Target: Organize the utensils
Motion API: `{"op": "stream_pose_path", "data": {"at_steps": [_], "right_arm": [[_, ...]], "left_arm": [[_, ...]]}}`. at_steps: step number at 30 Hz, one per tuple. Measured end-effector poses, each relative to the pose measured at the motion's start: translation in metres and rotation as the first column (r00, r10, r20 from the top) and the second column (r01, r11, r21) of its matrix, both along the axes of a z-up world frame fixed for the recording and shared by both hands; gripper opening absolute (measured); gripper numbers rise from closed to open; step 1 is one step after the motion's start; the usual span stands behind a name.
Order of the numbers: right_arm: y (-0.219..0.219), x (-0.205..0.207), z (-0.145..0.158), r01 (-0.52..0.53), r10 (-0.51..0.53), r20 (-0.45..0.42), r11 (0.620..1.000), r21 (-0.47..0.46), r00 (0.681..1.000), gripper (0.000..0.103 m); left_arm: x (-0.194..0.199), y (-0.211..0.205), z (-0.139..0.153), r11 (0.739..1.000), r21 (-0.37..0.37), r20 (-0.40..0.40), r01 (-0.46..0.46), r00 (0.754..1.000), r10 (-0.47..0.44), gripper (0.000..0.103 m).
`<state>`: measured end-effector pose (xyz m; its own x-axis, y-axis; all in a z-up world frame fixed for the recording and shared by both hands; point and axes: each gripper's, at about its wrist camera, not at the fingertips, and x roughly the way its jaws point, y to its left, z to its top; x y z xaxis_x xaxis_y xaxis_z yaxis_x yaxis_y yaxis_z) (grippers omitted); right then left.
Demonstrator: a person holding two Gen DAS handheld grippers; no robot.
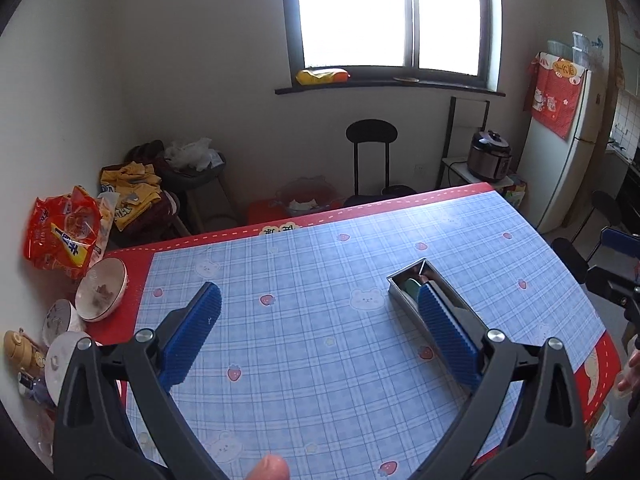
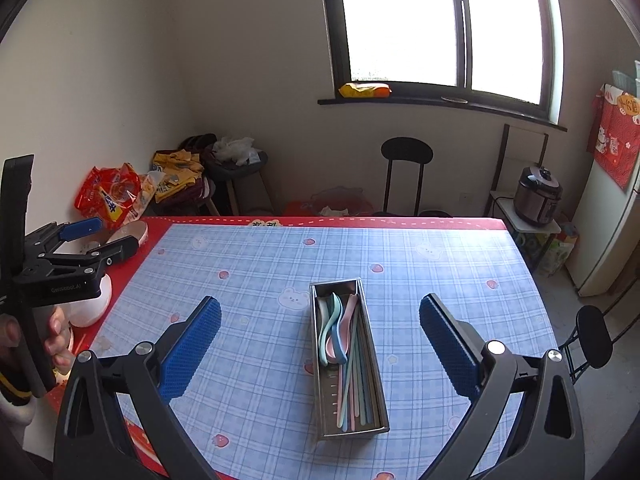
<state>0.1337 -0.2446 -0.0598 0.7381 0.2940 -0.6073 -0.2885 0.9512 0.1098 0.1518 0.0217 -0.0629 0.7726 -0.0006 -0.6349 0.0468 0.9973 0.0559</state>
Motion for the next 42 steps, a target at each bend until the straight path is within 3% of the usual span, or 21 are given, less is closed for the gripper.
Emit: {"op": "stream_pose_path", "data": {"at_steps": [8, 15, 20, 42], "right_arm": [[0.005, -0.051, 0.012, 0.05, -0.051, 0.035, 0.998, 0.035, 0.998, 0.097], [-0.004, -0.073, 0.014, 0.114, -0.117, 0.057, 0.992, 0.055, 0.991, 0.097], [-0.003, -0.076, 0.008, 0.131, -0.132, 0.033, 0.99, 0.047, 0.991, 0.097], [0.006, -0.082, 0.005, 0.173, -0.171, 0.053, 0.984, -0.034, 0.984, 0.097]], "left_arm": [[-0.061, 0.01, 0.015, 0.999, -0.016, 0.052, -0.039, 0.998, 0.04, 0.097], [-0.088, 0.003, 0.004, 1.0, -0.01, 0.041, -0.016, 0.999, 0.016, 0.097], [-0.088, 0.002, -0.001, 0.999, -0.047, 0.033, -0.015, 0.999, 0.017, 0.097], [-0.089, -0.004, 0.002, 1.0, -0.008, 0.068, 0.002, 0.998, -0.001, 0.097]]}}
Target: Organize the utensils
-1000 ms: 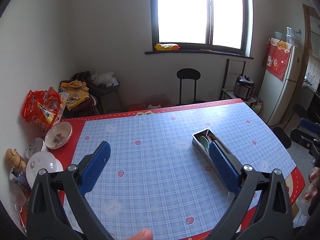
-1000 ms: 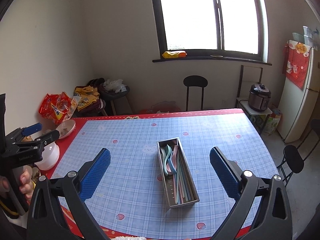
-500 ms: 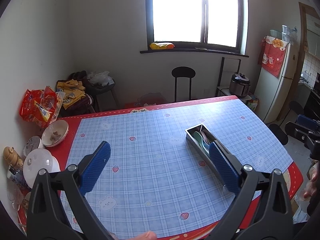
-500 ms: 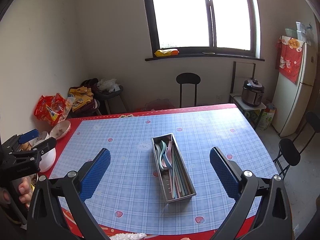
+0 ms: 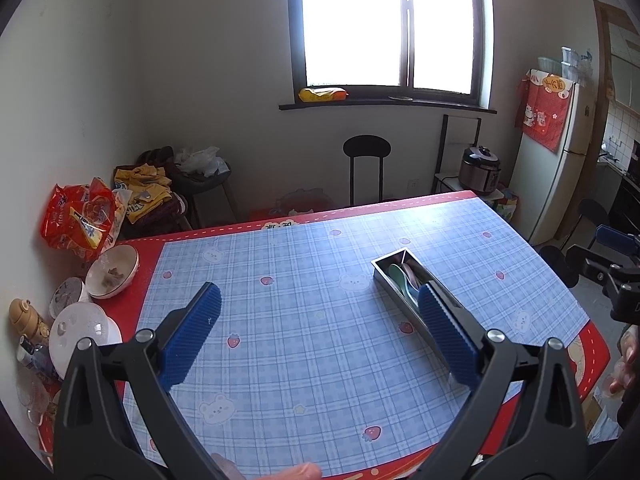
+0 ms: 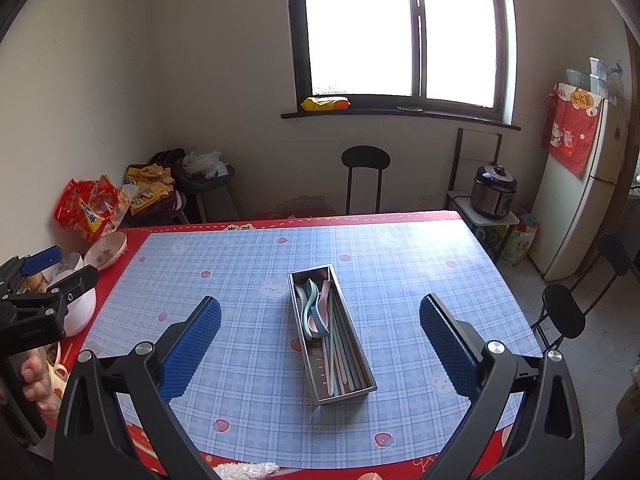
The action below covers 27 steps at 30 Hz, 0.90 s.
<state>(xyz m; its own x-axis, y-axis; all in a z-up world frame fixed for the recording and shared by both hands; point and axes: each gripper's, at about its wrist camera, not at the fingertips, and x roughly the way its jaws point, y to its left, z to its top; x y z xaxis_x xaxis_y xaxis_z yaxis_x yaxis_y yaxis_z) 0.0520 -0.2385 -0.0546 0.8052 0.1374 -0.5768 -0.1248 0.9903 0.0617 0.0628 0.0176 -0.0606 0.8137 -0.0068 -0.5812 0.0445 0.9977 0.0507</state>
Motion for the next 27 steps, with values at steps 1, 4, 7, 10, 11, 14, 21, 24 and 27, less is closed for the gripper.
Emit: {"op": "stream_pose_path", "data": {"at_steps": [1, 4, 7, 10, 11, 14, 21, 24, 27], "right_arm": [[0.0, 0.0, 0.0, 0.0, 0.0, -0.001, 1.0, -0.001, 1.0, 0.097], [0.001, 0.001, -0.002, -0.003, 0.003, -0.007, 1.0, -0.002, 1.0, 0.097], [0.003, 0.001, -0.003, -0.008, 0.008, -0.014, 1.0, -0.013, 1.0, 0.097], [0.006, 0.002, -0.003, -0.014, 0.014, -0.015, 1.0, -0.028, 1.0, 0.097], [0.007, 0.002, -0.003, -0.017, 0.016, -0.014, 0.999, -0.034, 1.0, 0.097], [0.01, 0.001, -0.003, -0.02, 0.019, -0.013, 0.998, -0.062, 1.0, 0.097], [0.014, 0.0, -0.005, -0.022, 0.02, -0.021, 0.995, -0.101, 1.0, 0.097], [0.014, 0.0, -0.005, -0.011, 0.009, -0.014, 0.994, -0.113, 1.0, 0.097], [0.014, 0.001, -0.005, -0.002, 0.001, -0.014, 0.993, -0.116, 1.0, 0.097]], "left_arm": [[0.0, -0.001, 0.0, 1.0, 0.005, 0.0, 0.003, 1.0, -0.003, 0.097], [-0.001, -0.003, -0.001, 1.0, 0.015, -0.001, 0.01, 1.0, -0.01, 0.097], [-0.001, -0.003, -0.002, 1.0, 0.015, -0.004, 0.012, 1.0, -0.012, 0.097], [-0.002, -0.003, -0.003, 1.0, 0.018, -0.004, 0.011, 1.0, -0.011, 0.097], [-0.002, -0.004, -0.003, 1.0, 0.021, -0.004, 0.011, 1.0, -0.011, 0.097], [-0.003, -0.005, -0.003, 0.999, 0.037, 0.0, 0.003, 1.0, -0.003, 0.097], [-0.009, -0.005, -0.002, 0.998, 0.057, 0.016, -0.007, 1.0, 0.006, 0.097], [-0.011, -0.006, -0.001, 0.998, 0.062, 0.022, -0.01, 1.0, 0.009, 0.097], [-0.012, -0.005, -0.001, 0.998, 0.065, 0.021, -0.009, 1.0, 0.007, 0.097]]}}
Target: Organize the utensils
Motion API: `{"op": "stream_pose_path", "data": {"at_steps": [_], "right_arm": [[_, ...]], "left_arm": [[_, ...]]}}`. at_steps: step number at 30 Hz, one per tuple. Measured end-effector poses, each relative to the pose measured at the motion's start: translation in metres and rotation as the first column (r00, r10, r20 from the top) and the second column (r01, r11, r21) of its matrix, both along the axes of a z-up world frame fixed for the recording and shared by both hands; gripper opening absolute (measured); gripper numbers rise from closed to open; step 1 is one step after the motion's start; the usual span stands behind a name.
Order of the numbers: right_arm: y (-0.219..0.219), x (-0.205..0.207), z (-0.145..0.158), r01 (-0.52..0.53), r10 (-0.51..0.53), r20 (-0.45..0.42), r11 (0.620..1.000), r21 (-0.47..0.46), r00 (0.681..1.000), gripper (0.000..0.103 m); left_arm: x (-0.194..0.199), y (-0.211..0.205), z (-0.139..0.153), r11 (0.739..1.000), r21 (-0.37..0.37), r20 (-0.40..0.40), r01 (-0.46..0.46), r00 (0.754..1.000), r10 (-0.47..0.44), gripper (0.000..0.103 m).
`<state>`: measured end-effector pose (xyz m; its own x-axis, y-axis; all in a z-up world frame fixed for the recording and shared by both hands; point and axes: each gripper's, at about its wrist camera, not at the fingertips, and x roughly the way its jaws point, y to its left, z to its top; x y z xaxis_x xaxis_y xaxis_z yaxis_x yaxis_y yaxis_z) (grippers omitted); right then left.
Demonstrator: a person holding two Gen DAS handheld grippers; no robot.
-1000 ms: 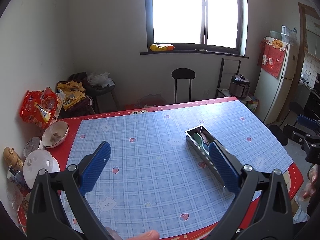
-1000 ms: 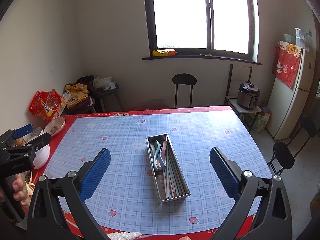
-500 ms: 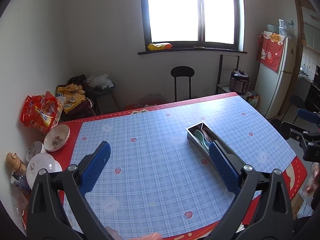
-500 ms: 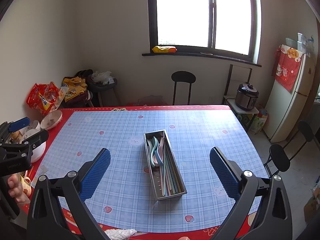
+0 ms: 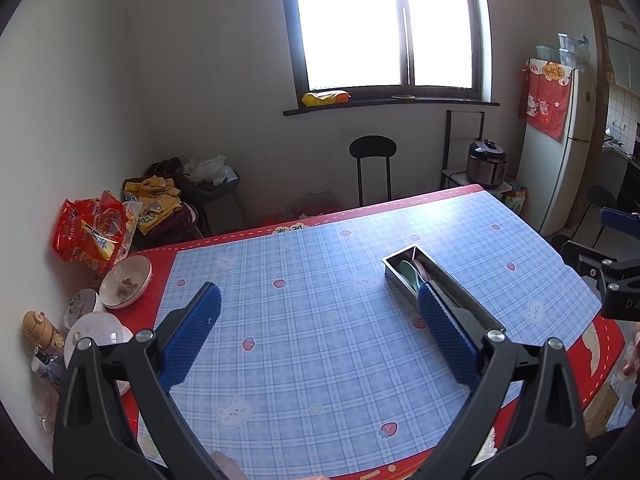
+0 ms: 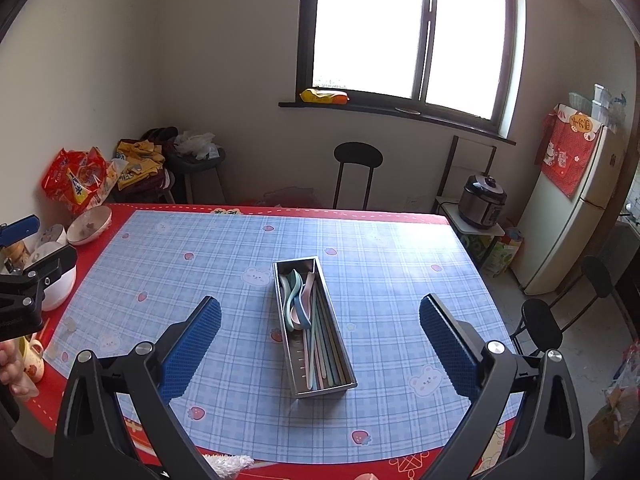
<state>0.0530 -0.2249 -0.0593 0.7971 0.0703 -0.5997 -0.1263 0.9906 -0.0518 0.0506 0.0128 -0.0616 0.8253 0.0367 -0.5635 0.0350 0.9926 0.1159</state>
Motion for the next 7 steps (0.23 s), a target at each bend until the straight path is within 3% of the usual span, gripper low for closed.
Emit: {"op": "stream_pose_path", "data": {"at_steps": [7], "right_arm": [[0.0013, 0.0014, -0.001, -0.008, 0.008, -0.008, 1.0, 0.003, 1.0, 0.097]], "left_arm": [[-0.0027, 0.0058, 0.0005, 1.0, 0.01, 0.001, -0.028, 1.0, 0.028, 0.097]]}}
